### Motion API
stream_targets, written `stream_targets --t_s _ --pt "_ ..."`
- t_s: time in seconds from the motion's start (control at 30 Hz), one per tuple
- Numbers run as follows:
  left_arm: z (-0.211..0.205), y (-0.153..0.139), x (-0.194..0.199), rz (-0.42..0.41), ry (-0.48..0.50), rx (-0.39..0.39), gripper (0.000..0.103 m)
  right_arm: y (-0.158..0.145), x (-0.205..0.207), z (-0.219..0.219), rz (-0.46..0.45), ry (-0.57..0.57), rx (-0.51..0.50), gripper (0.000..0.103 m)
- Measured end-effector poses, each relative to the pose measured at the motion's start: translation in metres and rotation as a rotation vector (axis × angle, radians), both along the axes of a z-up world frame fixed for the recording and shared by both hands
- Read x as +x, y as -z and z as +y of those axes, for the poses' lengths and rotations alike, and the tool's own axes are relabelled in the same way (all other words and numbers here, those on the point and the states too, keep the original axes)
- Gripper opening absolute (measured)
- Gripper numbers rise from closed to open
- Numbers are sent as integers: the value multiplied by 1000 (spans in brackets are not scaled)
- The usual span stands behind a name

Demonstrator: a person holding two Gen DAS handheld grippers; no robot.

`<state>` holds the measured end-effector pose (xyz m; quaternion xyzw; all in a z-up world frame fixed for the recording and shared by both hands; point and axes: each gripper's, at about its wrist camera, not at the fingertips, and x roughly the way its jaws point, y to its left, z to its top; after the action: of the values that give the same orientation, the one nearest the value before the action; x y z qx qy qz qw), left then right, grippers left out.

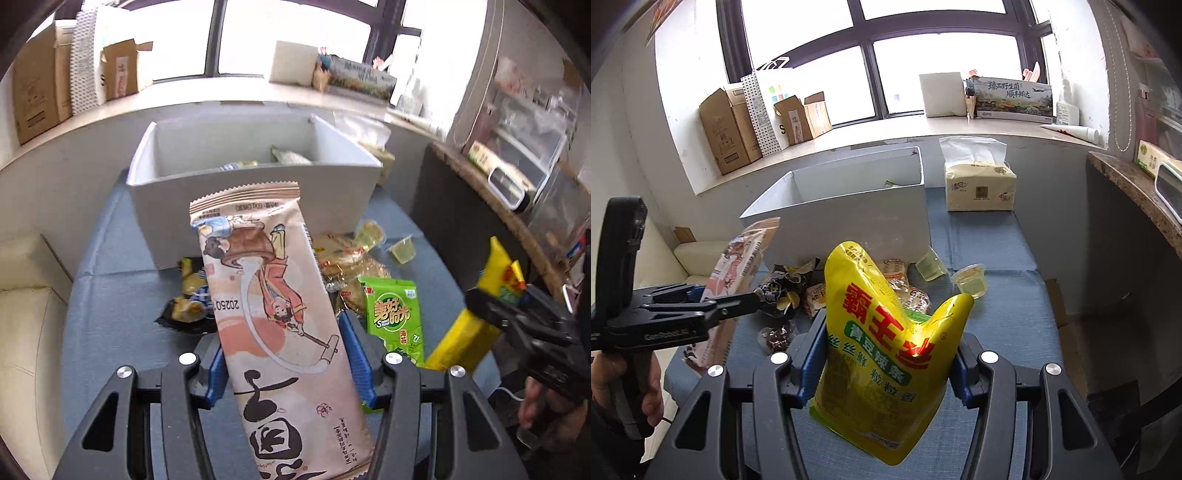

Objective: Organize snacks
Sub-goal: 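Lower both packets into the white box and open both tools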

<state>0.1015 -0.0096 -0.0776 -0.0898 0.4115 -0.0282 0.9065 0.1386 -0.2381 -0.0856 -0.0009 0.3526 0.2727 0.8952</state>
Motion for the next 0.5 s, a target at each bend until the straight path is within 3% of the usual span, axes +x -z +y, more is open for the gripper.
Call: stream_targets --t_s 0.2,0.4,0.5 --pt "34 -26 -5 -89 -40 -32 53 -15 13 19 -13 -51 31 60" --pt "55 -41 32 -125 -41 17 51 -55 50 51 -105 -91 33 60" --pt "64 -42 38 -137 -31 -16 51 -68 66 60 -104 -85 43 60"
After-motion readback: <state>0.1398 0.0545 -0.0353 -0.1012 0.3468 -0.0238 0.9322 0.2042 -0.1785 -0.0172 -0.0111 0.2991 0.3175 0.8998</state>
